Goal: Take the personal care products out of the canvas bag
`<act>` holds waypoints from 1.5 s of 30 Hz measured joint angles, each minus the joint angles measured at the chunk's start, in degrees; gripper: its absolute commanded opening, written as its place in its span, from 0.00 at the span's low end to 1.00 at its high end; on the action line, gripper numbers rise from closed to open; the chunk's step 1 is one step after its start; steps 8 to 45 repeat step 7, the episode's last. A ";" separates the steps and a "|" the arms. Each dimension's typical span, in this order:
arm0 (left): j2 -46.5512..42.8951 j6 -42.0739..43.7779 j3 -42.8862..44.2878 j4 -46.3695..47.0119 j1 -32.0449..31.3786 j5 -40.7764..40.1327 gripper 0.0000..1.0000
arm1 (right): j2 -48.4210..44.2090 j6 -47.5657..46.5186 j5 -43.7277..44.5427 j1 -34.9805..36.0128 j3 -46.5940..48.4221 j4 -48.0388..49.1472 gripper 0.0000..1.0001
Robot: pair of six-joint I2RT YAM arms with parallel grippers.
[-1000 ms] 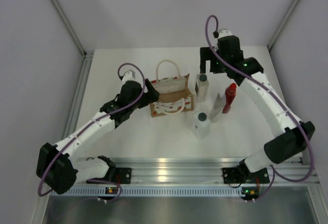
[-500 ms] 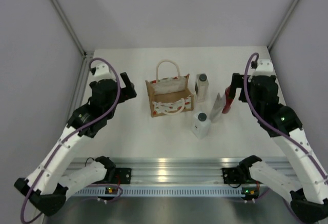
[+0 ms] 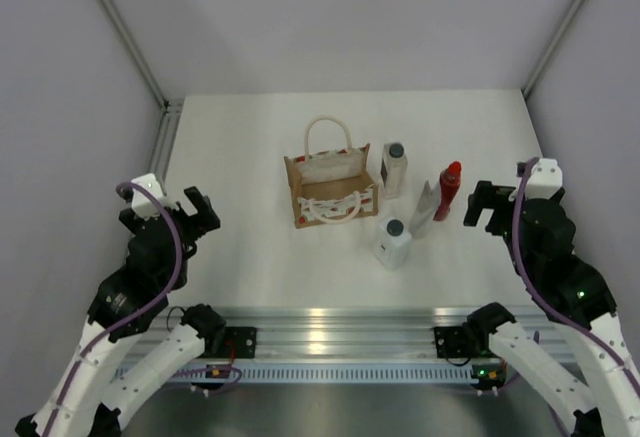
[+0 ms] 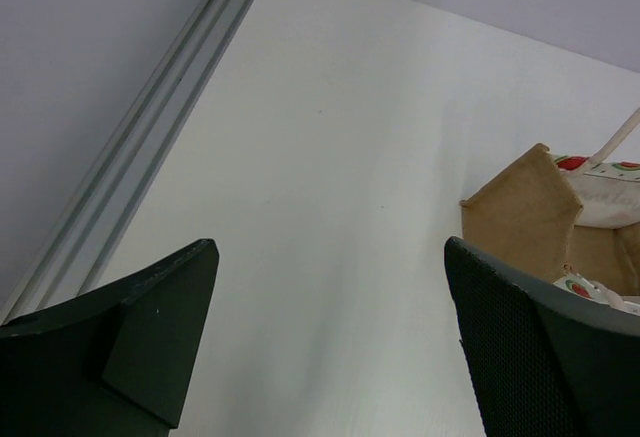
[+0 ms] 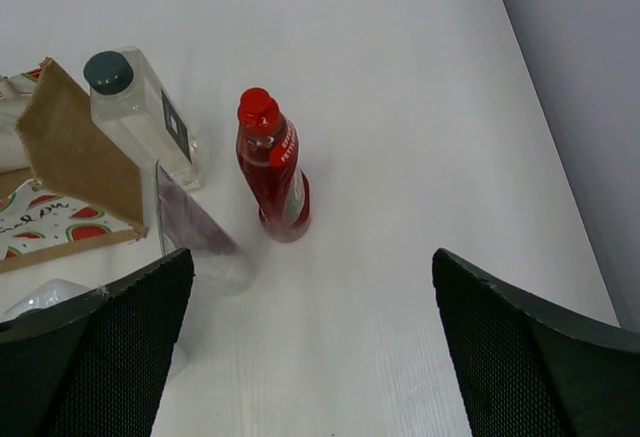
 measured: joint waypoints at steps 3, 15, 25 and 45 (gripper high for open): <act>-0.50 -0.87 -1.64 -0.33 0.00 -0.33 0.99 | -1.64 -0.79 -0.35 0.00 -0.46 -0.68 1.00; 0.04 -1.49 -1.88 -0.42 0.00 -0.33 0.99 | -2.38 -0.96 -0.31 0.02 -0.46 -0.70 1.00; 0.04 -1.49 -1.88 -0.42 0.00 -0.33 0.99 | -2.38 -0.96 -0.31 0.02 -0.46 -0.70 1.00; 0.04 -1.49 -1.88 -0.42 0.00 -0.33 0.99 | -2.38 -0.96 -0.31 0.02 -0.46 -0.70 1.00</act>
